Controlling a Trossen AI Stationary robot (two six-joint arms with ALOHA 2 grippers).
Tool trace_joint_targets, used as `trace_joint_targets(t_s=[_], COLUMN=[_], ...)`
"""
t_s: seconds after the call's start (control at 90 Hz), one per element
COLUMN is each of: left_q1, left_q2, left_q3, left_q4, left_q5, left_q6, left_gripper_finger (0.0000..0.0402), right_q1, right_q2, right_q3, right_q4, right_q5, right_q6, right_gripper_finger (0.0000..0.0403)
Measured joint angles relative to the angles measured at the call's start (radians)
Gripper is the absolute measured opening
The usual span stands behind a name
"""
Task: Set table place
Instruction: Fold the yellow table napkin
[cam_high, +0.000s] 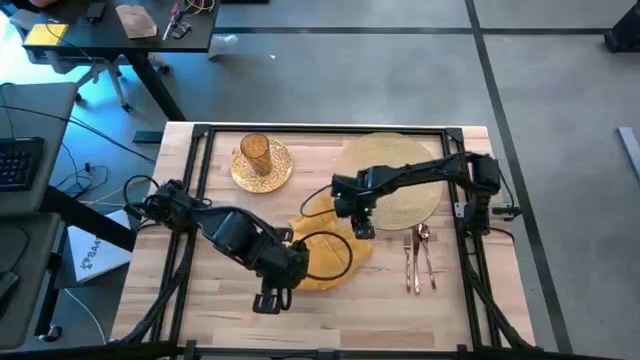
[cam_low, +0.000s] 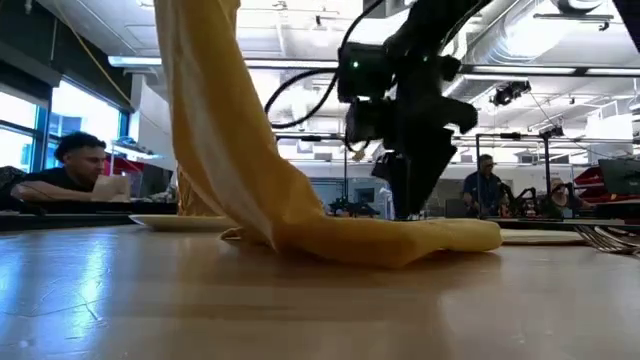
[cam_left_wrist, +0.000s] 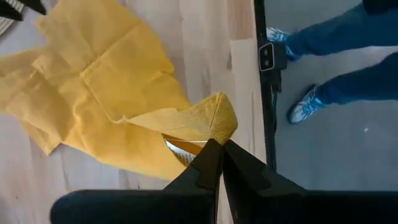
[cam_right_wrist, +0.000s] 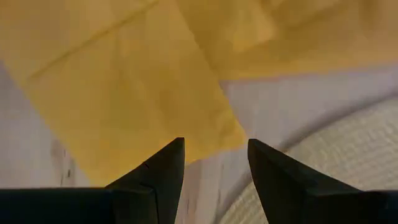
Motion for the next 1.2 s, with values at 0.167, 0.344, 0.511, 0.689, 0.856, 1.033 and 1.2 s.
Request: trace_joint_targets(t_s=[0.167, 0.344, 0.511, 0.689, 0.856, 1.033, 1.2], left_q1=[-0.003, -0.005, -0.005, -0.005, -0.005, -0.001, -0.001], left_q2=[0.0, 0.0, 0.0, 0.0, -0.019, -0.066, -0.109], left_q3=[0.0, 0.0, 0.001, 0.001, 0.001, 0.003, 0.003], left_q4=[0.0, 0.0, -0.01, -0.05, -0.08, -0.082, -0.082], left_q5=[-0.023, -0.043, -0.053, -0.103, -0.247, -0.464, -0.571], left_q6=[-0.039, -0.054, -0.054, -0.07, -0.139, -0.242, -0.22], left_gripper_finger=[0.0, 0.0, 0.0, 0.0, 0.0, 0.0, 0.0], right_q1=[0.044, 0.065, 0.083, 0.101, 0.11, 0.105, 0.109], right_q2=[0.041, 0.092, 0.104, 0.101, 0.006, -0.276, -0.554], right_q3=[0.0, 0.005, 0.007, 0.006, -0.009, -0.001, -0.002], right_q4=[0.061, 0.113, 0.084, 0.009, -0.139, -0.227, -0.267], right_q5=[0.099, 0.198, 0.238, 0.22, 0.211, 0.028, -0.046], right_q6=[-0.02, 0.05, 0.094, 0.112, 0.149, 0.253, 0.334], right_gripper_finger=[0.0161, 0.0155, 0.0093, 0.0009, 0.0001, 0.0, 0.0])
